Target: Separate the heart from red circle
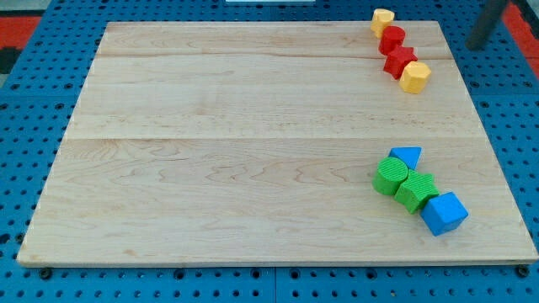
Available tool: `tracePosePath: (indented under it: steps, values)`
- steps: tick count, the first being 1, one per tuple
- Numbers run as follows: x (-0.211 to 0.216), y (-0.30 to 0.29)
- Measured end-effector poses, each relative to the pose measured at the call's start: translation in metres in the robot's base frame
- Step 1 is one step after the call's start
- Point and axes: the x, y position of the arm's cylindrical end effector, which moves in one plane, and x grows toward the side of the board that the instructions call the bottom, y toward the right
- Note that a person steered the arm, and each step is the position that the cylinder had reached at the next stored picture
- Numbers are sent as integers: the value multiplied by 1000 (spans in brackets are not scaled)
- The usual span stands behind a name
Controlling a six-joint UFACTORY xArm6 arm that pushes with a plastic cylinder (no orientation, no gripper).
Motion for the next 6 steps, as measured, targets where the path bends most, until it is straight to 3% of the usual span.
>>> tracePosePath:
  steps: [1, 3, 5, 6]
  values:
    - [-21, -10]
    - [-20, -153]
    - [42, -251]
    - [93, -261]
